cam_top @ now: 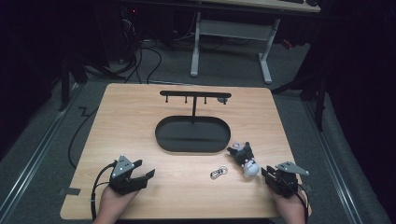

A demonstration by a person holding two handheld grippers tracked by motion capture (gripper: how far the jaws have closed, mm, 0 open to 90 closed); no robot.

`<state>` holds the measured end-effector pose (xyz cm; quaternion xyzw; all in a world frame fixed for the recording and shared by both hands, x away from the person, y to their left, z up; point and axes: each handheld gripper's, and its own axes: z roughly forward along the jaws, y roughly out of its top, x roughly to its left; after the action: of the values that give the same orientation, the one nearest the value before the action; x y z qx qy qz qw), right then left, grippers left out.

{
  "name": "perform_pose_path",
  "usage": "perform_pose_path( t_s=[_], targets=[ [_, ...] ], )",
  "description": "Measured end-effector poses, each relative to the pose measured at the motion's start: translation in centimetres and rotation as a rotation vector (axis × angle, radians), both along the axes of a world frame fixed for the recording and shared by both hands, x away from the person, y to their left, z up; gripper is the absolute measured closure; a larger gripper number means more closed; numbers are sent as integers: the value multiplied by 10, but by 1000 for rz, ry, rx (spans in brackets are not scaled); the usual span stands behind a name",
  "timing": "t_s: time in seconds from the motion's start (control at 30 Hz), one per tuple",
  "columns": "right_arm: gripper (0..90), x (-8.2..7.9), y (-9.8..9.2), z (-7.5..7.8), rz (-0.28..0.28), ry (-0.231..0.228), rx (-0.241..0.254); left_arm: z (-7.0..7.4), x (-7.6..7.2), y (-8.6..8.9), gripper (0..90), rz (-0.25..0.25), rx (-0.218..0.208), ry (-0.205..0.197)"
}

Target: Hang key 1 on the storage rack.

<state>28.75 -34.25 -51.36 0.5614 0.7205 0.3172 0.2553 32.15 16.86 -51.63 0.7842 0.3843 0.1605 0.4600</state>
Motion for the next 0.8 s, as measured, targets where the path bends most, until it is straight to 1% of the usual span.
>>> perform_pose_path(
  t_s=[0.03, 0.07, 0.13, 0.17, 0.2, 0.27, 0.33, 0.43, 0.5, 0.53, 0.67, 0.8],
  targets=[
    [670, 0, 1, 0, 0, 9, -12, -1, 0, 0, 349, -6, 6, -5],
    [659, 1, 2, 0, -4, 18, -10, -1, 0, 0, 350, -10, 13, -9],
    [639, 1, 5, 1, -7, 43, -11, -2, 0, 2, 352, -9, 5, -2],
    [632, 1, 7, 2, -4, 49, -18, -2, 0, 3, 352, -10, -7, 4],
    [629, 1, 8, 3, -3, 58, -26, -2, -1, 4, 352, -11, -4, 3],
    [622, 1, 10, 3, 1, 81, -36, -2, -2, 6, 351, -11, -1, -3],
    [615, 1, 10, 4, 1, 116, -34, -1, -3, 7, 351, -12, -6, -8],
    [598, -1, 10, 7, 5, 145, -55, 2, -4, 8, 349, -18, -6, -20],
    [588, -3, 10, 9, 6, 156, -45, 2, -5, 8, 349, -22, -10, -23],
    [581, -3, 10, 9, 12, 167, -40, 2, -5, 8, 349, -26, -12, -23],
    [553, -4, 15, 11, 39, 207, -67, 1, -2, 7, 349, -29, -13, -15],
    [518, -5, 20, 15, 84, 253, -112, 0, -3, 3, 349, -43, 2, -20]
  ],
)
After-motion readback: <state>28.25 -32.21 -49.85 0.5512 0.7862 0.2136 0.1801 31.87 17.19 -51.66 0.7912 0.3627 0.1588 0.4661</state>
